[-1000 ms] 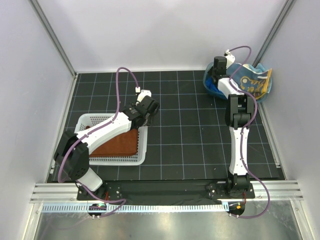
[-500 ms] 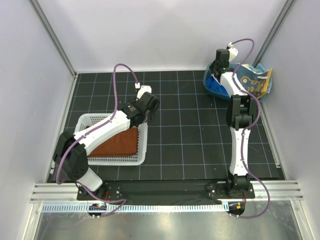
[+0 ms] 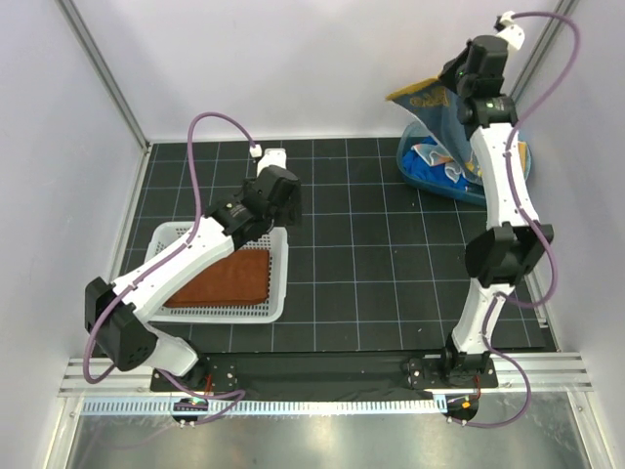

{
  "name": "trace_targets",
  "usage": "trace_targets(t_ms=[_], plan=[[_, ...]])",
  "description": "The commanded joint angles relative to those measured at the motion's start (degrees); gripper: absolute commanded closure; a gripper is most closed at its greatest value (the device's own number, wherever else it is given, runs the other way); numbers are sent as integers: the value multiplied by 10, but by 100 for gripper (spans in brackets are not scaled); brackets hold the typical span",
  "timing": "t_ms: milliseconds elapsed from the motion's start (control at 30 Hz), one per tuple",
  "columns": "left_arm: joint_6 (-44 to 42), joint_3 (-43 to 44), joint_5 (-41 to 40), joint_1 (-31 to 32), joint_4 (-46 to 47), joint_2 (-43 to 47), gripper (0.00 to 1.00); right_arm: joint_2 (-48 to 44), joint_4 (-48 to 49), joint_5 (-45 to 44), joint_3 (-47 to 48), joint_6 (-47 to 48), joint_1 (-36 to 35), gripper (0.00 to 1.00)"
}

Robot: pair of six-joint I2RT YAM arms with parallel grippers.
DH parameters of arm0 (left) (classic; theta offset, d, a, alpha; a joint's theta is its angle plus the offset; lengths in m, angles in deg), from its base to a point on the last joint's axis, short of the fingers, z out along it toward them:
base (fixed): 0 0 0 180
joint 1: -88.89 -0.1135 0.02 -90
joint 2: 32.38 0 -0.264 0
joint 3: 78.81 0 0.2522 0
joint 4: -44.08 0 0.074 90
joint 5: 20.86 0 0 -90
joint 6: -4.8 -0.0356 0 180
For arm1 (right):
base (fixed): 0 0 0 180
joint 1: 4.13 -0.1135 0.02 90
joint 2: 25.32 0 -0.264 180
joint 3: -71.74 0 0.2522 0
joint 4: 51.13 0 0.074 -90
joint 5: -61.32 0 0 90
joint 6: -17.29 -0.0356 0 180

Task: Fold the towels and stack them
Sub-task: Grab crumpled towel, then move the towel to the center of the board

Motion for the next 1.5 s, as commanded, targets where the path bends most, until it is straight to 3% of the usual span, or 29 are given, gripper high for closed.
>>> trace_targets(t_ms=[0,233,400,600,800,900,1033,1133,1300,1400,1433,1467], plan=[[-1,22,23,-4,-5,33,27,-76,-39,55,6,5,-1,99],[8,25,38,-4,-6,52,27,-199,-78,108,-44,-1,-30,99],[13,20,40,-4,-8,62,27,-276,-86,105,-83,4,-104,99],[20,19,41,-4,-8,78,26,-286,-108,93,-57,-1,-189,99],[21,8,42,-4,-5,89,26,-324,-96,83,-115,-14,-230,99],[22,-7,51,-4,4,84,25,-388,-65,77,-224,-26,-231,99],[24,-21,64,-4,14,67,26,-501,-40,80,-439,-44,-232,99],[29,-31,76,-4,30,53,26,-614,-47,19,-567,-55,-232,99],[35,-18,122,-4,46,5,28,-738,-157,-104,-616,-48,-232,99],[42,-17,141,-2,51,-21,30,-759,-187,-22,-619,-37,-232,99],[44,-19,146,0,59,-34,30,-761,-170,72,-647,-41,-232,99],[46,-18,148,0,60,-40,31,-761,-170,101,-661,-51,-232,99]])
